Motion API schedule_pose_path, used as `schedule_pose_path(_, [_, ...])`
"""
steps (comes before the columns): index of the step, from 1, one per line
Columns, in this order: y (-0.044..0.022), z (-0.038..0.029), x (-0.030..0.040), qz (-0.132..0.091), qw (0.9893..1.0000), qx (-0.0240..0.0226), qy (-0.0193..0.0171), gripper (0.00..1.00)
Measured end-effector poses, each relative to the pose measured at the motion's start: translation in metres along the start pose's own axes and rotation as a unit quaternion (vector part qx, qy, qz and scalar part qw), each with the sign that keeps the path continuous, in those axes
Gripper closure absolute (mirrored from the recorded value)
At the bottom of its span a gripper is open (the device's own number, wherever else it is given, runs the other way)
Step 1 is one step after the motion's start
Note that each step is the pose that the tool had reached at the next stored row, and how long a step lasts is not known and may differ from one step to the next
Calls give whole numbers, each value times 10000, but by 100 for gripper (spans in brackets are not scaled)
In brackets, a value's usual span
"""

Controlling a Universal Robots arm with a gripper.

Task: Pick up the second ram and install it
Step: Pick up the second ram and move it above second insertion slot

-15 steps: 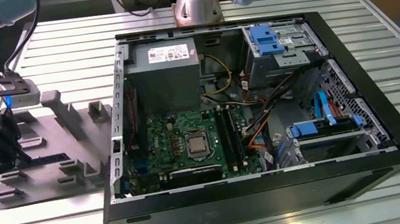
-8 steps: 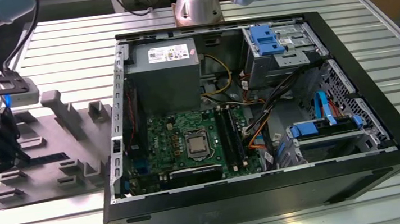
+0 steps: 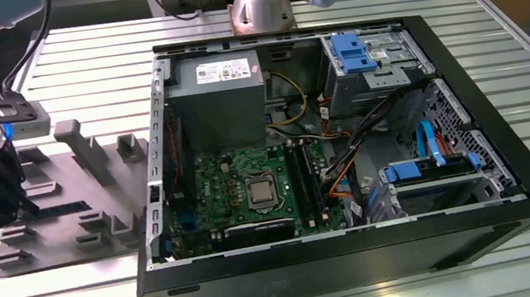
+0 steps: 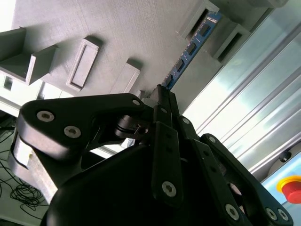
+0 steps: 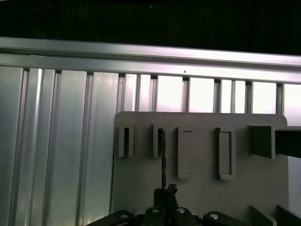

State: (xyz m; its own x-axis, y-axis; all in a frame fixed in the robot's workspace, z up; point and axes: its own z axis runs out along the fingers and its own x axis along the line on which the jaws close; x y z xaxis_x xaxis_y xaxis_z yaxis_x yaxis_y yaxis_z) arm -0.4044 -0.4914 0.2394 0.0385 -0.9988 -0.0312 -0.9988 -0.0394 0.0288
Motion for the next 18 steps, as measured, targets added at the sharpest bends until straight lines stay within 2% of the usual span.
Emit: schedule_pose_path(18, [1,-51,-10,0,10000,2,-2,88])
